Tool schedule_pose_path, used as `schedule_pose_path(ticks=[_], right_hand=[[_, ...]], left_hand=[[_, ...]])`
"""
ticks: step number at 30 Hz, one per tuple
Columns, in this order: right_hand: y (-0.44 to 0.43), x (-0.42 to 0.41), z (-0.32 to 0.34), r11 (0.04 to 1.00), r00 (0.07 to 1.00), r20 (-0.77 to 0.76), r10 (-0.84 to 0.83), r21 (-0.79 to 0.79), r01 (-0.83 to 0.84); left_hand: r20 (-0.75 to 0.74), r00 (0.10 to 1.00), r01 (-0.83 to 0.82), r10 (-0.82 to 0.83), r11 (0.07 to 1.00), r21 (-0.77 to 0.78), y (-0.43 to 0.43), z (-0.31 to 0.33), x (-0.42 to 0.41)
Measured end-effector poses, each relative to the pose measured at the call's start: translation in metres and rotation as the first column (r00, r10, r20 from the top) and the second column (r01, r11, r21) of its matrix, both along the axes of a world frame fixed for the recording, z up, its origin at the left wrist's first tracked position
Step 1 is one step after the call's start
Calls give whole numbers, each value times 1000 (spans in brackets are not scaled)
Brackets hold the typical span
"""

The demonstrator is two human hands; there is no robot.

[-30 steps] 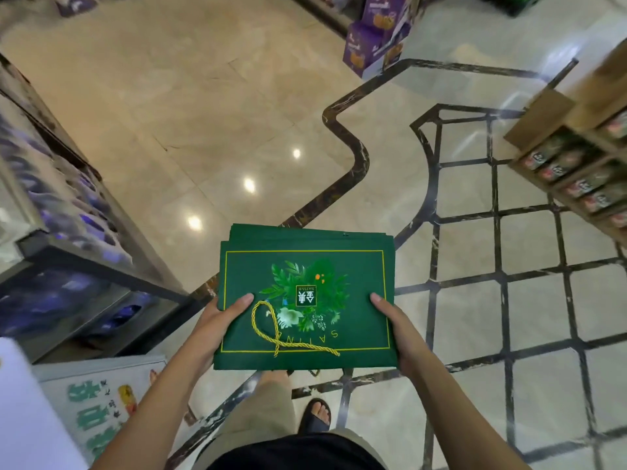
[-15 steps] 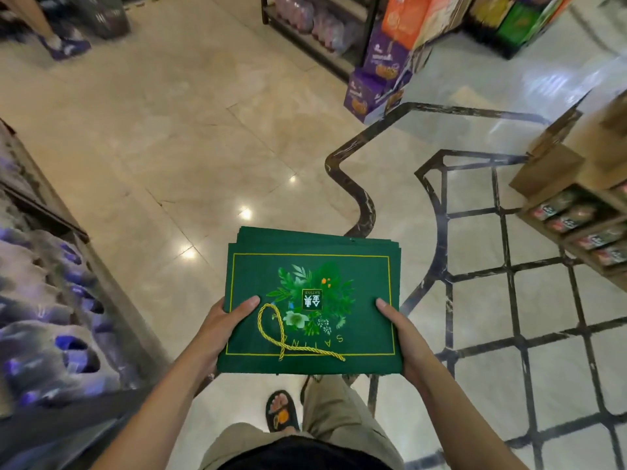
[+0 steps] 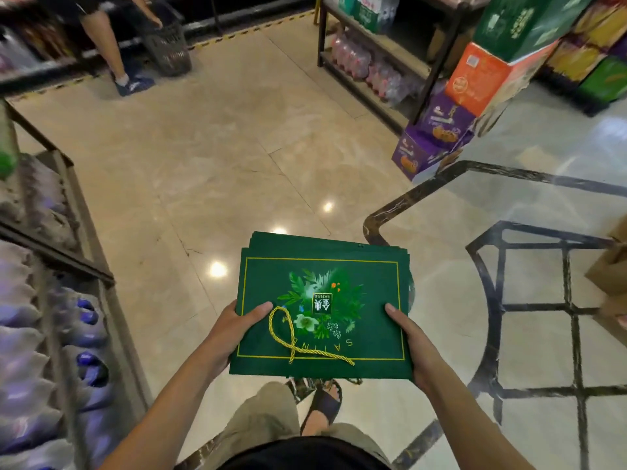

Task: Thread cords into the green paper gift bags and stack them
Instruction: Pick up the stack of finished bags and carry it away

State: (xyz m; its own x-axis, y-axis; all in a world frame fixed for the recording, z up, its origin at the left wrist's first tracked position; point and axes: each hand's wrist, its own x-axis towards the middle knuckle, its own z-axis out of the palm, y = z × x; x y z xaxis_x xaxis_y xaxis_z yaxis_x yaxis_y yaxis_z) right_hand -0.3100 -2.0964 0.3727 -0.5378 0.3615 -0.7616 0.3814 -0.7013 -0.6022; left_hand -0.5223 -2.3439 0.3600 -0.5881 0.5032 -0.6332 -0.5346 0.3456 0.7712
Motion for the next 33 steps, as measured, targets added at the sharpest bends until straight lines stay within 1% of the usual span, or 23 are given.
schedule_pose_path(ticks=[3,7,12,16,19,24,28,33], right_hand=[[44,-61,4,1000,1000,-23,6,-7,-6],[102,-146,-2,1000,1000,-17,17,9,-17],[166,-258,-7,998,998,-40,-47,48,49],[224,-340,-11,996,996,14,-86,-13,86],[269,-394,-11,991,991,-1,-130,-39,130],[360,-485,-20,987,988,-9,-157,-24,156],[443,-557,-29,987,987,-29,-156,-43,155],[543,-650,-19,988,988,-43,-149,-45,147]], left_hand=[[5,999,-33,33,999,-7,40,2,-53],[-2,999,-48,48,999,-5,96,-5,-137],[-3,1000,-20,20,1000,-21,169,-11,-259],[-2,1000,8,-8,999,-35,237,-5,-351],[-14,999,37,-38,998,-52,291,-2,-416],[-30,996,85,-87,995,-45,388,-10,-517],[-22,996,85,-87,995,-53,470,-16,-591],[-17,997,77,-78,996,-54,566,-15,-678]])
